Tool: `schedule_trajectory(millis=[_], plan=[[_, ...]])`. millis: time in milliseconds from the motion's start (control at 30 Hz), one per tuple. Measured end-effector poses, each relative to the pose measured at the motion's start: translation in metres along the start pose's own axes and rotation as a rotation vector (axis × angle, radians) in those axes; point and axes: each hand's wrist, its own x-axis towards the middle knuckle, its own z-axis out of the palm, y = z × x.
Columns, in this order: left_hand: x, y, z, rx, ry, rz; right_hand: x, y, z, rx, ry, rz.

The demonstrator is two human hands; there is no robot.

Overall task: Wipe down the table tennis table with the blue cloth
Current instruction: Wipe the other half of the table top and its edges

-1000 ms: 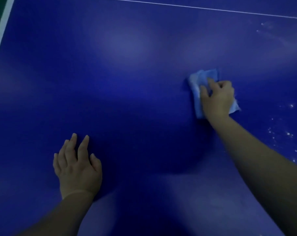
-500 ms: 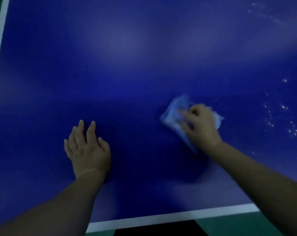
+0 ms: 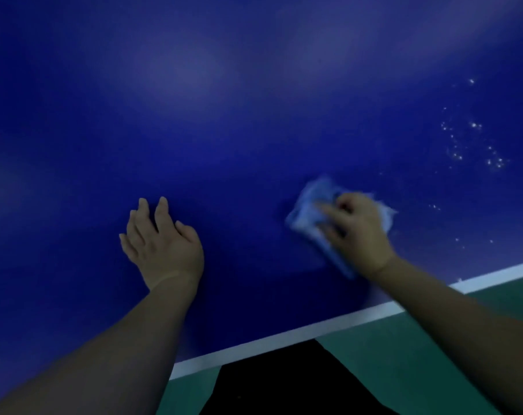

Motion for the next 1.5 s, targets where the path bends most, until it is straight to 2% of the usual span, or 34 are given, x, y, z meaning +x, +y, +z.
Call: schedule_trajectory(millis=[100,133,200,300,367,433,467,533,600,633,667,733,767,833,900,1000,1067,1133,1233,1333,1400,1500], plan=[[0.0,-0.002,0.001,-0.01,0.033,0.02,0.01,0.032,-0.012,-0.103,0.195,0.526],[-0.001,-0.002,0.001,-0.009,0.042,0.031,0.011,0.023,-0.008,-0.119,0.218,0.615],[-0.001,-0.001,0.0,0.0,0.055,0.047,0.003,-0.016,0.006,-0.074,0.205,0.513],[-0.002,0.0,-0.002,0.016,0.046,0.078,-0.041,-0.073,0.02,0.037,0.065,0.125],[-0.002,0.0,-0.002,0.023,0.023,0.108,-0.065,-0.068,0.012,0.067,0.009,0.035],[-0.002,0.0,-0.003,0.023,0.006,0.115,-0.076,-0.032,-0.004,0.024,0.055,0.074],[-0.002,0.001,-0.004,0.019,0.0,0.118,-0.08,-0.008,-0.013,-0.036,0.118,0.161],[-0.004,0.006,-0.008,0.0,0.0,0.116,-0.085,0.041,-0.033,-0.121,0.216,0.458],[-0.013,0.019,-0.011,-0.024,0.011,0.124,-0.09,0.055,-0.039,-0.136,0.276,0.714],[-0.021,0.029,-0.011,-0.038,0.009,0.148,-0.093,0.05,-0.035,-0.144,0.287,0.721],[-0.03,0.041,-0.011,-0.055,-0.005,0.181,-0.096,0.041,-0.029,-0.136,0.282,0.647],[-0.05,0.066,-0.006,-0.091,-0.049,0.26,-0.105,0.025,-0.02,-0.086,0.215,0.383],[-0.058,0.078,-0.001,-0.103,-0.07,0.301,-0.11,0.027,-0.02,-0.064,0.172,0.284],[-0.067,0.101,0.008,-0.117,-0.097,0.354,-0.109,0.059,-0.032,-0.055,0.164,0.234],[-0.068,0.124,0.02,-0.124,-0.105,0.338,-0.101,0.111,-0.048,-0.113,0.245,0.369],[-0.069,0.157,0.036,-0.131,-0.083,0.151,-0.083,0.176,-0.074,-0.146,0.314,0.724],[-0.075,0.167,0.044,-0.081,-0.065,0.097,-0.078,0.177,-0.074,-0.155,0.321,0.757],[-0.077,0.169,0.05,-0.028,-0.053,0.107,-0.078,0.153,-0.064,-0.116,0.278,0.554],[-0.075,0.167,0.052,-0.007,-0.034,0.085,-0.066,0.114,-0.046,0.027,0.099,0.155],[-0.075,0.167,0.053,0.0,-0.026,0.069,-0.013,0.125,-0.047,0.052,0.001,-0.068],[-0.075,0.167,0.053,-0.001,-0.026,0.051,0.023,0.155,-0.055,-0.008,0.055,-0.016],[-0.074,0.169,0.051,0.007,-0.036,0.024,0.038,0.199,-0.069,-0.029,0.144,0.461]])
